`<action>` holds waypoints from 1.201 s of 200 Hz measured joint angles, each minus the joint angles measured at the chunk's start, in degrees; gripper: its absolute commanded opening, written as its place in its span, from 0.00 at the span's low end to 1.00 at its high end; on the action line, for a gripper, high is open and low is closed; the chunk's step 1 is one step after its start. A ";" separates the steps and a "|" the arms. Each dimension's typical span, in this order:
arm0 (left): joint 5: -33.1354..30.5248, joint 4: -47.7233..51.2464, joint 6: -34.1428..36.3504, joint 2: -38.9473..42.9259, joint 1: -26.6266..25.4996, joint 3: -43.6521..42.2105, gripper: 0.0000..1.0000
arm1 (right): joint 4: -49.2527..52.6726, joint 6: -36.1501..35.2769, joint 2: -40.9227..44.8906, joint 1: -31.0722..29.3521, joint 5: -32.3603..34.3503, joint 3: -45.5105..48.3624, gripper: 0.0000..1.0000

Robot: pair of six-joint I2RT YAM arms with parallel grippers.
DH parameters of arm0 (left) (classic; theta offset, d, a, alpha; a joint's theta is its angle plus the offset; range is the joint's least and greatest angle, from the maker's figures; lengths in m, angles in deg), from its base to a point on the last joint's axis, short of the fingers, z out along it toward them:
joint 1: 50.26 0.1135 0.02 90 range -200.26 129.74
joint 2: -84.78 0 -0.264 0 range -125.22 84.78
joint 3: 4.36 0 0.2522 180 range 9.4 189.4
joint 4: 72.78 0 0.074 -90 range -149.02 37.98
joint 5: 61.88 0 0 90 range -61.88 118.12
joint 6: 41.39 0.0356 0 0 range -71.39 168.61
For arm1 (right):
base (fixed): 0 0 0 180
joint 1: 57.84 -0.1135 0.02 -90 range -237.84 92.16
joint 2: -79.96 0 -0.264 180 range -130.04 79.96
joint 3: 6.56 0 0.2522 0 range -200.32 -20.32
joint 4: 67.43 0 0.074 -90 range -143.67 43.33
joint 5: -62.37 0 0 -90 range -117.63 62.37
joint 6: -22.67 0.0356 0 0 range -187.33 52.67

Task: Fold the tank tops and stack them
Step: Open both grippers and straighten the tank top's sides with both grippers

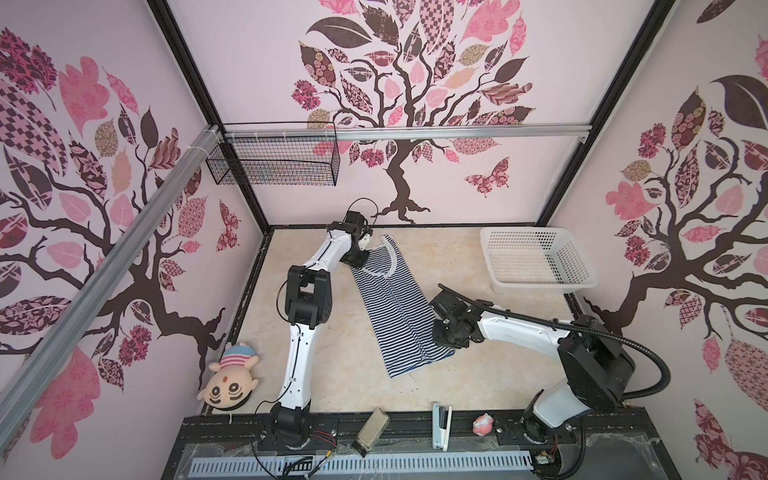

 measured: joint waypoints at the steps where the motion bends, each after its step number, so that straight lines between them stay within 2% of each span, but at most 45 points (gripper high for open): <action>1: 0.09 -0.02 -0.04 0.28 0.02 -0.26 0.29 | 0.09 -0.02 0.04 0.00 0.09 -0.20 0.34; 35: 3.72 -3.17 -0.96 15.65 0.46 -14.19 0.29 | 1.25 -1.64 -0.96 0.04 2.34 -5.51 0.34; 56: 5.01 -4.90 -1.20 22.38 -0.72 -21.99 0.29 | 0.81 -2.84 -3.37 0.04 2.64 -6.62 0.33; 88: 7.23 -7.82 -2.32 24.35 -3.91 -32.61 0.29 | 0.57 -4.33 -7.58 0.04 2.75 -6.69 0.32; 118: 9.73 -8.85 -3.72 23.74 -4.46 -38.36 0.29 | -0.22 -5.22 -10.54 0.04 2.34 -6.69 0.29; 147: 12.20 -10.51 -4.59 23.71 -4.22 -41.42 0.29 | -2.60 -5.11 -10.73 0.04 1.66 -5.33 0.29; 199: 13.60 -12.50 -4.74 22.21 -4.22 -41.75 0.29 | -6.88 -3.45 -8.98 0.04 0.37 -1.79 0.29; 220: 12.02 -12.44 -4.74 19.61 -4.22 -40.94 0.29 | -8.59 -2.54 -8.02 0.04 0.20 -0.42 0.29; 240: 8.09 -11.76 -4.66 16.94 -4.24 -36.79 0.28 | -9.75 -1.84 -7.28 0.00 -0.22 0.68 0.29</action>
